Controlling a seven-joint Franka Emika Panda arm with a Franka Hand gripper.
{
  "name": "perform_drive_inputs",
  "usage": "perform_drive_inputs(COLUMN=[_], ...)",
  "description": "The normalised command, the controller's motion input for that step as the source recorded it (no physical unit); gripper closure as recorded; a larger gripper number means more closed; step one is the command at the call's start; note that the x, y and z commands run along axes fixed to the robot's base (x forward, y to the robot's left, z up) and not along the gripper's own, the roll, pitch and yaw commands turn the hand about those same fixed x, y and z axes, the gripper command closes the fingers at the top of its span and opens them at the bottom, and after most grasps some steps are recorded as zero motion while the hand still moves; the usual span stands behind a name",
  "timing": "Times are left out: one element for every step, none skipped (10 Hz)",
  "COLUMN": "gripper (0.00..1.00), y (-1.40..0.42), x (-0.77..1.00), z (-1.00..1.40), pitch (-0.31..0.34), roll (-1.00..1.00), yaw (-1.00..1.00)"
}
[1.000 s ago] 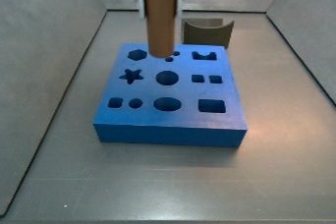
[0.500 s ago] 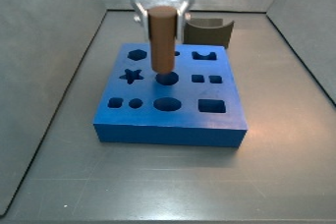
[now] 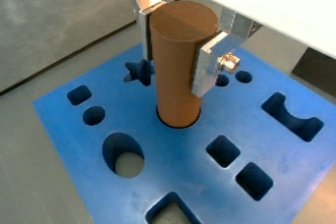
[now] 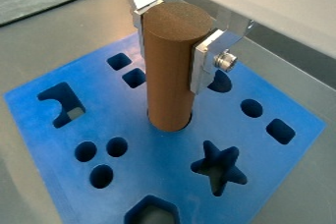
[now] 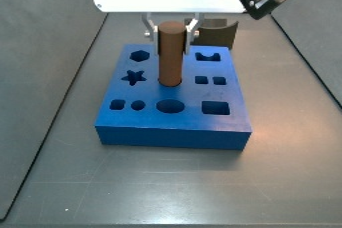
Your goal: Insert the round object.
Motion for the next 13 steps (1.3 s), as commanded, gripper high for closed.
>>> perform_drive_inputs(gripper=[1.00,1.00,1.00,1.00,1.00,1.00,1.00,1.00,1.00,1.00,1.00,1.00,1.00], y=[-0.09,-0.12,-0.13,-0.18,-0.19,-0.17,-0.17,-0.18,-0.07,0.00,0.00,0.00,0.00], x=[0.00,0.01,0.02,0.03,0.05,0.04,0.04,0.04,0.00,0.00,0.00,0.00,0.00], z=[-0.25,-0.40,-0.70,-0.69,-0.62,-0.58,-0.59,-0.61,-0.79,-0.91,-0.67,0.00,0.00], pitch=[-0.083,-0.047,-0.123,-0.131,-0.120,-0.113,-0.127,-0.141,-0.154,-0.156,-0.159,0.000,0.000], roll=[0.02,0.10,0.25,0.27,0.31,0.33,0.32,0.30,0.17,0.08,0.00,0.03,0.00], yaw=[0.00,0.00,0.00,0.00,0.00,0.01,0.02,0.04,0.02,0.00,0.03,0.00,0.00])
